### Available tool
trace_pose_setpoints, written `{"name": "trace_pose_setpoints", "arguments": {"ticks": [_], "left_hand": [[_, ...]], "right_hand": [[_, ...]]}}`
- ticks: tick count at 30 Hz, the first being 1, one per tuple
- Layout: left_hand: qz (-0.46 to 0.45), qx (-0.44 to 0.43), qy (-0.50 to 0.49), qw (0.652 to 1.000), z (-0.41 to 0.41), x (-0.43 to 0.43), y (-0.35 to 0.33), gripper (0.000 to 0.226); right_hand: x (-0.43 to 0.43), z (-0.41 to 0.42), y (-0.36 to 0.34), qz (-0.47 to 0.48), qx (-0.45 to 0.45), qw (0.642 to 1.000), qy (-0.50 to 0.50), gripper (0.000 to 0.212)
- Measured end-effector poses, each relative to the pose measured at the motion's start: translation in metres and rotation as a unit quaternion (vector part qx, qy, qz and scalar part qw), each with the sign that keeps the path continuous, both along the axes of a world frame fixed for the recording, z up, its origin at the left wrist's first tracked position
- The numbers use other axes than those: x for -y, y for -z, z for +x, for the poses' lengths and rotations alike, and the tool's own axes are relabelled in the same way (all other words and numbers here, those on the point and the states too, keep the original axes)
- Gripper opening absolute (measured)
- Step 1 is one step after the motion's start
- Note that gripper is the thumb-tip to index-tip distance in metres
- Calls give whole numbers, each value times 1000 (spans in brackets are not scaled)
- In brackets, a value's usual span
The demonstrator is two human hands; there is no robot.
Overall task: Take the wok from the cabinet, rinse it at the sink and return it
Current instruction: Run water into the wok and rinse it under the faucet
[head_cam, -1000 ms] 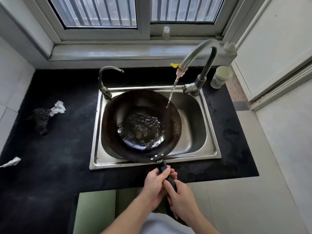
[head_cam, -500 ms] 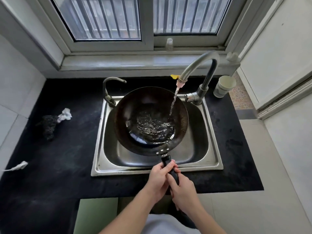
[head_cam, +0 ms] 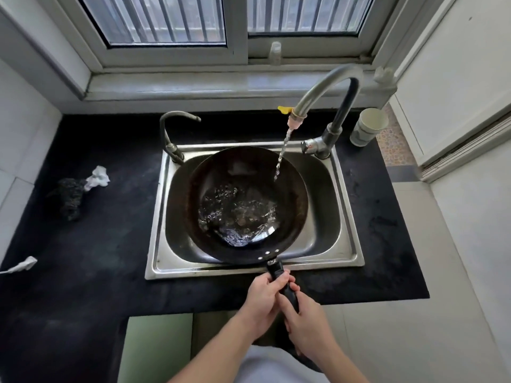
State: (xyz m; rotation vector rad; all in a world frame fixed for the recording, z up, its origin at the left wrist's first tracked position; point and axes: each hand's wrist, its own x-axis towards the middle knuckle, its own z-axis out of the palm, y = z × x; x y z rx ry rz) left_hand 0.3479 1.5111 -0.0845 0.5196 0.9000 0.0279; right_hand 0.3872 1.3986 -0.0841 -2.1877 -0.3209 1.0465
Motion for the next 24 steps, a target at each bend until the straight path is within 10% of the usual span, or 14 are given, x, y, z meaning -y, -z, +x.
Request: {"name": "trace_pose_setpoints", "arguments": {"ticks": [24], "left_hand": [[34,-47,16,998,-5,13,5,12]], "right_hand": [[12,1,2,12,-37,999,-14,39]]}}
